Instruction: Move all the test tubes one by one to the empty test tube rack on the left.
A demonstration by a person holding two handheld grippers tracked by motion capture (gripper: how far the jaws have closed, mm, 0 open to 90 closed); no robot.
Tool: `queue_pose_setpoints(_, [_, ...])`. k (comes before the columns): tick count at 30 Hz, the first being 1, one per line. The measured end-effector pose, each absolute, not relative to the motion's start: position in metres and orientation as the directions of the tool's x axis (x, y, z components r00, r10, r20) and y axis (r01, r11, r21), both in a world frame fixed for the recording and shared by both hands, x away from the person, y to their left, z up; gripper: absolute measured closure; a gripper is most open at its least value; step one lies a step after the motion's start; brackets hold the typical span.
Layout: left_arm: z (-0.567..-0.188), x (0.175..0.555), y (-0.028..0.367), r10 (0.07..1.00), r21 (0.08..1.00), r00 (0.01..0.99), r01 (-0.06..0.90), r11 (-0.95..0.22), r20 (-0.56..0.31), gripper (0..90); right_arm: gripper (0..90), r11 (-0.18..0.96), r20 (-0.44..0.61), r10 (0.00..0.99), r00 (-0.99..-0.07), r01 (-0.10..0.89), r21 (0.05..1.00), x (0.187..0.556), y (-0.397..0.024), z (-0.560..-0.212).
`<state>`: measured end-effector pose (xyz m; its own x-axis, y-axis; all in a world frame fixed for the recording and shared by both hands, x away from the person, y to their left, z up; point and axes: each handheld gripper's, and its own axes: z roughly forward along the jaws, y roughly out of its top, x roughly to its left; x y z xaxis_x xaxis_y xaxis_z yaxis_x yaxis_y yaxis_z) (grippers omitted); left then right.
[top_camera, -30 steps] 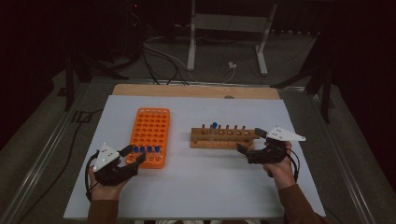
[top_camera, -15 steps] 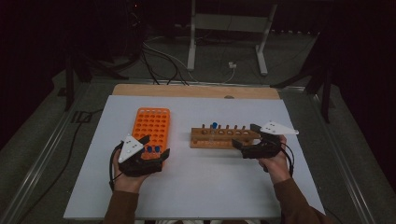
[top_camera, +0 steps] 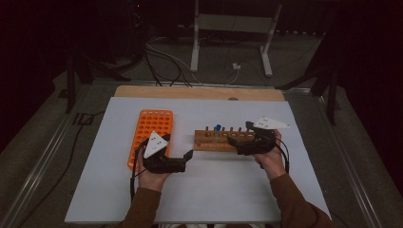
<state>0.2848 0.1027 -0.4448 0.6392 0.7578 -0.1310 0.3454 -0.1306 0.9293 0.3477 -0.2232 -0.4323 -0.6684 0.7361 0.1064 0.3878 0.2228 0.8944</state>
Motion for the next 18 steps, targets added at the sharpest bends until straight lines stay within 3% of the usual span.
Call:
queue_pose_setpoints(7, [-0.452, 0.282, 0.081, 0.726, 0.923, 0.677, 0.347, -0.169, -0.122, 1.1, 7.3, 0.239, 0.110, 0.743, -0.660, 0.415, 0.878, 0.364, -0.209, -0.441])
queue_pose_setpoints(10, [-0.453, 0.280, 0.075, 0.714, 0.923, 0.690, 0.342, -0.179, -0.117, 1.1, 16.4, 0.250, 0.117, 0.738, -0.664, 0.431, 0.867, 0.370, -0.203, -0.447])
queue_pose_setpoints(11, [-0.454, 0.279, 0.074, 0.712, 0.923, 0.692, 0.342, -0.179, -0.118, 1.1, 19.9, 0.252, 0.119, 0.736, -0.666, 0.433, 0.865, 0.372, -0.201, -0.449])
queue_pose_setpoints(15, [-0.457, 0.277, 0.069, 0.705, 0.918, 0.700, 0.347, -0.191, -0.118, 1.1, 48.8, 0.299, 0.094, 0.707, -0.701, 0.417, 0.859, 0.377, -0.189, -0.451])
queue_pose_setpoints(18, [-0.459, 0.276, 0.066, 0.700, 0.913, 0.705, 0.351, -0.207, -0.113, 1.1, 61.2, 0.330, 0.068, 0.704, -0.707, 0.410, 0.850, 0.380, -0.181, -0.455])
